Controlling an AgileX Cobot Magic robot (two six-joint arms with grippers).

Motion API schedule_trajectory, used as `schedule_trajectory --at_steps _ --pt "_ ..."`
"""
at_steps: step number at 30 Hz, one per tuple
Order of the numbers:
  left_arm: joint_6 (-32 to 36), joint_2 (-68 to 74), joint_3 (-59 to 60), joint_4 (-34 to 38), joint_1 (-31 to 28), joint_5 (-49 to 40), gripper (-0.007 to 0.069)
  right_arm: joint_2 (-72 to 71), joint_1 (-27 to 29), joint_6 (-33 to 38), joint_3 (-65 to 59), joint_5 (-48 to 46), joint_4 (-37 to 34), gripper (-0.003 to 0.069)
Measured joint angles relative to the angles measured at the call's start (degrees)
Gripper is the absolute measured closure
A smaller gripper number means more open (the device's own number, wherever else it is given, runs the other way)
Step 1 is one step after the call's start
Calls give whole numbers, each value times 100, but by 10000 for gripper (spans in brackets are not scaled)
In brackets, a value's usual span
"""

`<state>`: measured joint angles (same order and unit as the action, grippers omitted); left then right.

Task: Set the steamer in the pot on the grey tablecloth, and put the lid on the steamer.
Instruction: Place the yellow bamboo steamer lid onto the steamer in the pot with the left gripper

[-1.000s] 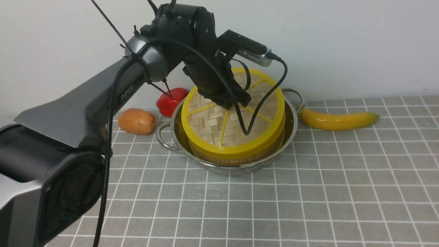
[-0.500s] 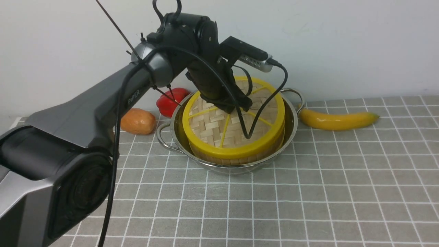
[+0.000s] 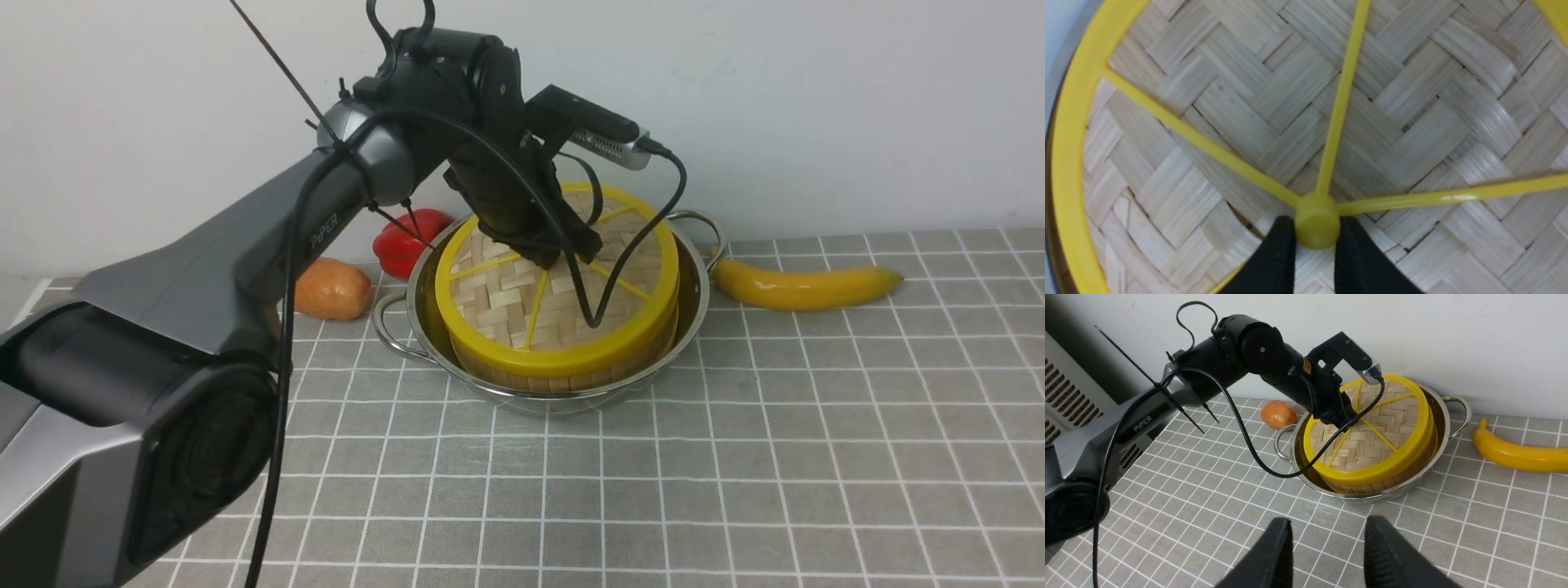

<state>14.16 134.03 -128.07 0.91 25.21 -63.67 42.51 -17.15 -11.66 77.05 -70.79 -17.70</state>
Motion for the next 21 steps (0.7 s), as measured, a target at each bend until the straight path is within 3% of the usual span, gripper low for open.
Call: schedule_trajectory --at_steps 21 --pt "4 53 -86 125 0 -84 511 0 0 -11 0 0 0 395"
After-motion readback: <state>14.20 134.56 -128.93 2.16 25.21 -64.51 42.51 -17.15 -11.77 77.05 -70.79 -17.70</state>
